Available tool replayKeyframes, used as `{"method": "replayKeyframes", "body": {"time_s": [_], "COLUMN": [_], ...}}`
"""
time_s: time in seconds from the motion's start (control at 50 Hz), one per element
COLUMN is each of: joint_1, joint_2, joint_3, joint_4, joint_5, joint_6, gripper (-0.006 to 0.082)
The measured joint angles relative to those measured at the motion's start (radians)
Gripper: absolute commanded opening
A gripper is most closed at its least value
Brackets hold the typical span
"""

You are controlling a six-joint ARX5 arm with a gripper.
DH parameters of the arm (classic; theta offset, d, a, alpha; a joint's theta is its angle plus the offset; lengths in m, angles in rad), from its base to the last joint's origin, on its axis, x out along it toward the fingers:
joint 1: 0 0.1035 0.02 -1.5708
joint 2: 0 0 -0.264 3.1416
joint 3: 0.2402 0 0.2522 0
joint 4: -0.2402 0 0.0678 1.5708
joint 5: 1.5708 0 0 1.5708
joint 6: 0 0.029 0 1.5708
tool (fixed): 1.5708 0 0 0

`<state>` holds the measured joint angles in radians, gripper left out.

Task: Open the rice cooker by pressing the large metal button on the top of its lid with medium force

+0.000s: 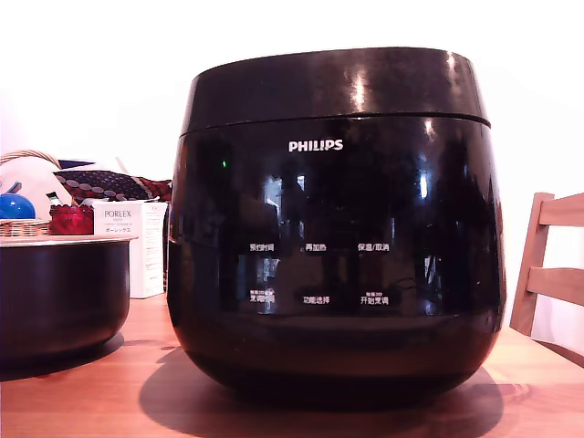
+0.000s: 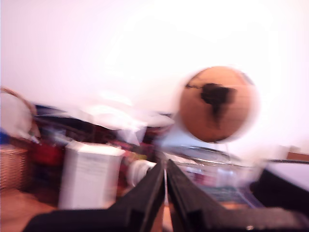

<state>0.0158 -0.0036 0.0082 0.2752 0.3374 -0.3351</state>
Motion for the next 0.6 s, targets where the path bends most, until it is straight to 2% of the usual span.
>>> {"method": "replayKeyframes", "body": {"time_s": [0.12,0.22,0.44,0.6], "joint_1": [-0.004,-0.036,-0.166,-0.262], "joint_2": [0.0,0.001,0.042,0.116], "joint_3": [0.024,0.076,0.195,0.209], "joint_4": [-0.046,-0.086,-0.088,-0.089], "joint_5": [0.106,0.135,0.209,0.22], "joint_6": [-0.034,-0.041,-0.056,-0.061], "gripper": [-0.0024,-0.0024,-0.0024,-0.0024]}}
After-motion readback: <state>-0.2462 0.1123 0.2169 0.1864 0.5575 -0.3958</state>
